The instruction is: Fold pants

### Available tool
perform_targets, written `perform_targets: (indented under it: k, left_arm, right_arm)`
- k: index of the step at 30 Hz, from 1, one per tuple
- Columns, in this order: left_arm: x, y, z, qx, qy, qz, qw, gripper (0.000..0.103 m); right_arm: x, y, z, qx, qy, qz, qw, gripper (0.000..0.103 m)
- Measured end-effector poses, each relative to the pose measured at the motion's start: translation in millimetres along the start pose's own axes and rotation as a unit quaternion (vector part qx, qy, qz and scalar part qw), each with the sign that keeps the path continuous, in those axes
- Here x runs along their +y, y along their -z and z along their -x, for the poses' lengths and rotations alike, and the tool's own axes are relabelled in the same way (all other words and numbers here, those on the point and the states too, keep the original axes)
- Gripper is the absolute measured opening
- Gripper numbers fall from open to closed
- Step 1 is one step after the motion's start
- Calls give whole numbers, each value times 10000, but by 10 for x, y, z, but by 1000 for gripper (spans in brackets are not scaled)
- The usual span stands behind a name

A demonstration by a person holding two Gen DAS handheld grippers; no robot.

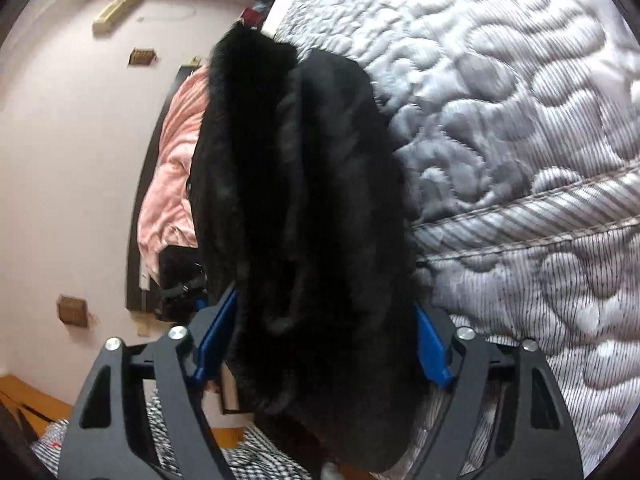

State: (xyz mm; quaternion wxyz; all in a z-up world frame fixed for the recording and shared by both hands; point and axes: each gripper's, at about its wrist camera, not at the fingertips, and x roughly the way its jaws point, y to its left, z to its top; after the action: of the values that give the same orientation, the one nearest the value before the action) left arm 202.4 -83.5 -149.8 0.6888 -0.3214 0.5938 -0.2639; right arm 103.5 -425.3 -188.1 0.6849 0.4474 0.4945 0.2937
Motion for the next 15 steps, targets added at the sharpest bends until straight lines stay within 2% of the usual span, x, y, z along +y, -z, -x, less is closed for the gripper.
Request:
perform_targets:
  k: [4,6,8,10,11,13,15]
  left_arm:
    - [21,-38,-75,65,178,-54,9998,99]
    - [-58,-15,-113,106,367,-35,9993,99]
    - [-147,17,-97,79,454,-153,9988,98]
    - [-158,28,-92,82,425,-89,9990,89]
    - [-123,32,-100,77,337,36,9994,81]
    - [-57,46,-74,-46,440,234,9987,72]
    - [-86,73,-39,-179,488,233,9984,59]
  right_arm:
    - [30,-9,-21,14,-18,42,10000,74]
    - [78,11,-23,19,53,164,9999,61]
    - [96,37,22,-84,-148,157,9997,51]
    - [97,84,115,-209,-259,213,9992,47]
    - [136,112,117,-250,-239,260,9991,45]
    - [190,174,159,-339,-250,350,9985,42]
    - [278,216,171,-437,-186,443,9979,41]
